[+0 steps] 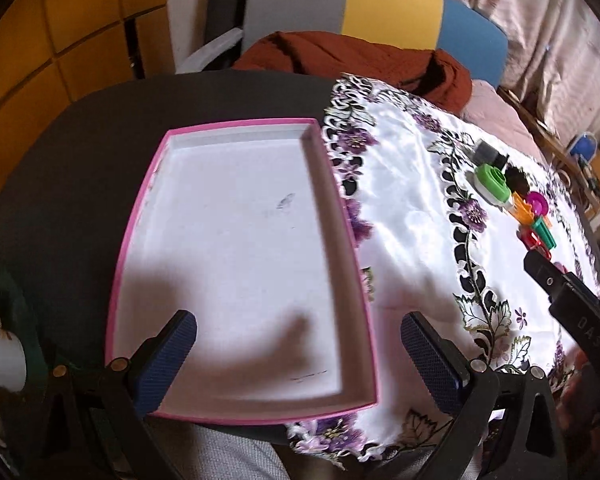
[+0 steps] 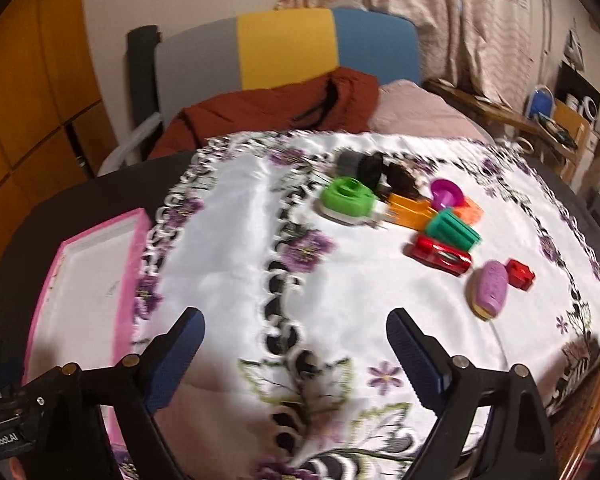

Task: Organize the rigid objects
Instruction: 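Grasp the purple egg-shaped toy with the right tool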

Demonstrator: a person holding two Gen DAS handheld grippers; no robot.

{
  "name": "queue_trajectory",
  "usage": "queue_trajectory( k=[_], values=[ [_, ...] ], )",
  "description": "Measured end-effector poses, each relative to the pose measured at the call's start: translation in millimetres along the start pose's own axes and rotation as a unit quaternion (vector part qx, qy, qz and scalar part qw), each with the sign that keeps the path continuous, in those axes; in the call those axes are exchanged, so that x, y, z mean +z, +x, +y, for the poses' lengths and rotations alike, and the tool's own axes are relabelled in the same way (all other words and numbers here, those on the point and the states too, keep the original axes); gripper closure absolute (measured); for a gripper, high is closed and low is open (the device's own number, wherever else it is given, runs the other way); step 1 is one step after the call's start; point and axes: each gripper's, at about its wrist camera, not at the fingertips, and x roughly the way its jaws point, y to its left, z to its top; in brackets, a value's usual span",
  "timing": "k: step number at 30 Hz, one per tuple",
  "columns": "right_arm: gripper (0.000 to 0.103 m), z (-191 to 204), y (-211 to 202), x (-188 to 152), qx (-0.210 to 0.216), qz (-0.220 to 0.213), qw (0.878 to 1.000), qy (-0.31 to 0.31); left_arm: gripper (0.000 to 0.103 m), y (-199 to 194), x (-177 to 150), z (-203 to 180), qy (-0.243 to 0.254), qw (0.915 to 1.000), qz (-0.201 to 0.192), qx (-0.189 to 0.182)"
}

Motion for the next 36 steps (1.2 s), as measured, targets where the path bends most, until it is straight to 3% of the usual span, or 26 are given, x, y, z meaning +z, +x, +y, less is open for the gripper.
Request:
queue_trajectory(
  k=[6,16,22,25,28,33,36],
  values=[
    [0.011,-33,4,6,-0.04,0.01,0.999,0.035,0.0,0,7,-28,0.032,0.9994,-0.009,0.012],
    [0.012,-87,18,15,-0.068,0.04,0.992,0.099,0.0,5,14,-63,0.064,0.9977,-0.019,0.014],
    [0.012,-148,33,24,-0.097,0.093,0.97,0.203,0.0,14,11,-83,0.08,0.9968,-0.007,-0.001],
    [0.012,-187,39,29,-0.072,0.119,0.951,0.275,0.0,17,8,-94,0.093,0.9956,-0.008,-0.015],
    [0.012,-205,44,34,-0.045,0.122,0.948,0.292,0.0,18,6,-102,0.101,0.9944,-0.002,-0.031],
    [0.034,-209,63,39,-0.063,0.148,0.953,0.256,0.0,17,4,-113,0.109,0.993,-0.007,-0.046],
    [0.04,-204,76,40,-0.065,0.159,0.956,0.237,0.0,17,4,-117,0.113,0.9922,-0.007,-0.052]
  ],
)
